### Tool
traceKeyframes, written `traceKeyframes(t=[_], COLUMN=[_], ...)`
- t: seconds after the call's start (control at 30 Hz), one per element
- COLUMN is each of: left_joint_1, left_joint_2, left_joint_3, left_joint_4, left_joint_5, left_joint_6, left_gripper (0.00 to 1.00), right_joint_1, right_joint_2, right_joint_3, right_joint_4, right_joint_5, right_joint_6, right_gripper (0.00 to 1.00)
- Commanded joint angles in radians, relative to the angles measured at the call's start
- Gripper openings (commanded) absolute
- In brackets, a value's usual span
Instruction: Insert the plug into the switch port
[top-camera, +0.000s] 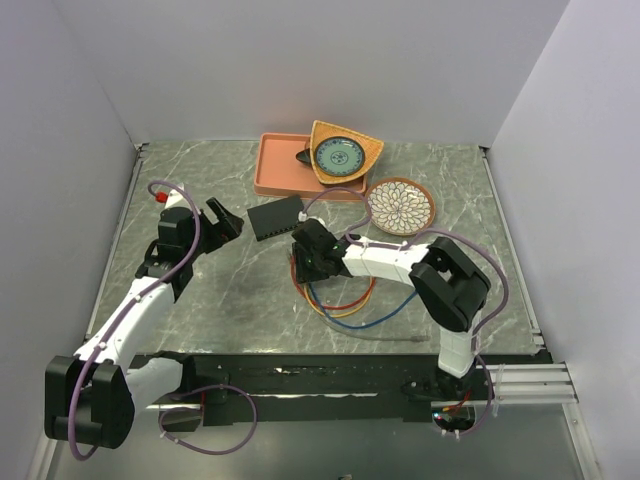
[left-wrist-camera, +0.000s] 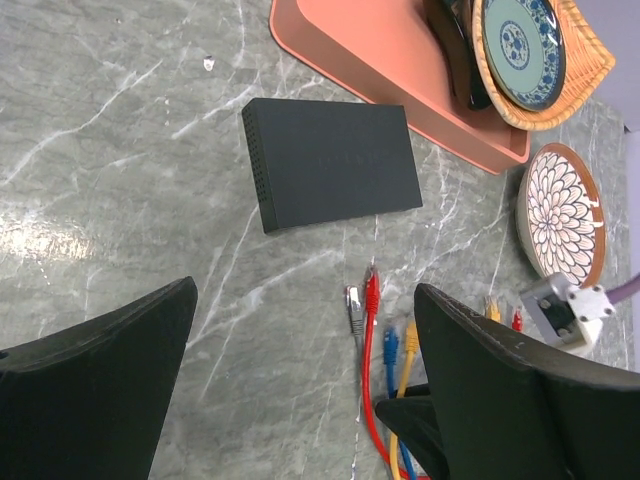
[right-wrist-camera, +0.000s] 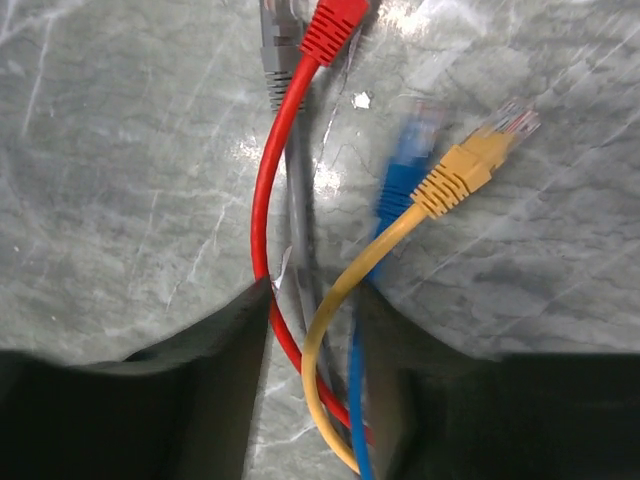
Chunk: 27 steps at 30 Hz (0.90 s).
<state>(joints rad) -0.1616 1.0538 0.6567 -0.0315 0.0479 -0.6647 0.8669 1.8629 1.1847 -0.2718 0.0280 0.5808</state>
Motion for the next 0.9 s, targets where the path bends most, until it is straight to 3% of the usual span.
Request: traceKeyframes(t=[0.0, 0.1, 0.13, 0.33, 0.47, 0.6, 0.73, 0.87], left_joint_1=[-0.001, -0.001, -0.001, -0.001, -0.001, -0.001, -0.001, -0.001], left_joint_2=[0.0, -0.005, -0.008, -0.024, -0.046, -0.058, -0.061, -0.067], left_joint_3=[0.029, 0.03, 0.031, 0.029, 0.006, -0.006, -0.006, 0.001], left_joint_4=[0.008, 0.002, 0.001, -0.007, 0.024, 0.054, 0.064, 0.053], left_joint_5=[0.018, 0.012, 0.01, 0.012, 0.046, 0.073, 0.09, 0.089], left_joint_6=[0.019, 0.02, 0.02, 0.022, 0.024, 0.024, 0.03, 0.033], left_gripper=[0.96, 0.96, 0.96, 0.96, 0.96, 0.96, 0.96, 0.96], right_joint_1=[0.007, 0.006, 0.006, -0.006, -0.031, -0.107, -0.25, -0.282], right_joint_2=[0.042, 0.016, 0.001, -0.227, -0.478, -0.677, -0.817, -0.892], right_joint_3=[0.053, 0.052, 0.044, 0.026, 0.018, -0.003, -0.066, -0.05], right_joint_4=[0.013, 0.011, 0.01, -0.03, -0.018, 0.014, 0.092, 0.095], right_joint_5=[0.001, 0.019, 0.026, 0.087, 0.055, -0.023, -0.263, -0.295], right_joint_6=[0.034, 0.037, 0.037, 0.004, -0.08, -0.088, -0.039, -0.105], right_gripper=[0.33, 0.03, 0.01, 0.0, 0.0, 0.0, 0.0, 0.0])
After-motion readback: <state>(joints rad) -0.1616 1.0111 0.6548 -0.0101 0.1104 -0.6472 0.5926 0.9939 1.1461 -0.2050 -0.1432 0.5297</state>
